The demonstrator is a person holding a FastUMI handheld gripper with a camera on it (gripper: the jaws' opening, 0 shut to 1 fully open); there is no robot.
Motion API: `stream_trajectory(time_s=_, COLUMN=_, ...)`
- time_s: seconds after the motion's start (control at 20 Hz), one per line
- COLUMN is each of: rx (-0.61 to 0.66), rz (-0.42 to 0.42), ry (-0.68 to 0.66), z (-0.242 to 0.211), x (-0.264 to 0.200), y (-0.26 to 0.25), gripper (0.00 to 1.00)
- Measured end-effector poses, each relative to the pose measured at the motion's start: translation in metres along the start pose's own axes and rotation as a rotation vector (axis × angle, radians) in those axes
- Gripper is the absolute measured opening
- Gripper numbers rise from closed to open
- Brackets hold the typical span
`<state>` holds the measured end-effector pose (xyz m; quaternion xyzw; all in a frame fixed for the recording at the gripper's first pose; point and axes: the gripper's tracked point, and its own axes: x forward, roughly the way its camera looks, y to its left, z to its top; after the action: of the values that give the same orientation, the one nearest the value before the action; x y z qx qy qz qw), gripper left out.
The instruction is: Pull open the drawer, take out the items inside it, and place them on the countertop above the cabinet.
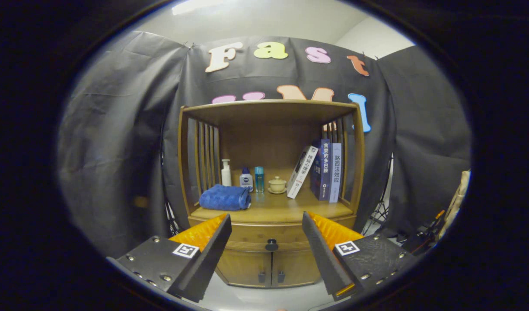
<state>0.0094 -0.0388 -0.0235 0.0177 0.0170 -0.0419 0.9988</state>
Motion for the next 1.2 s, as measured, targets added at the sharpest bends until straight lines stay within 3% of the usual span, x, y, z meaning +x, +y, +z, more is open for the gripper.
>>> stream_trajectory(time_s=0.3, rx=0.012, rz=-0.034, ry=-0.001, z=-0.005, x=0.007, y=-0.013, gripper=0.99)
stream_trajectory(time_s=0.7, rx=-0.015, rz=-0.006, ry=-0.046, z=-0.028, x=0.031, y=0.001, gripper=0.98)
stream_trajectory(time_s=0.8, rx=-0.038, rz=0.007, ry=-0.056, z=-0.039, x=0.042, y=0.004, gripper=0.99)
stream_trajectory(time_s=1.0, rx=0.036, rz=0.033, ry=-0.099, z=-0.040, x=0.074, y=0.017, gripper=0.98)
stream_trajectory(time_s=1.2, rx=-0.061, rz=-0.018, ry=-0.091, z=-0.061, x=0.114, y=0.009, gripper=0.99)
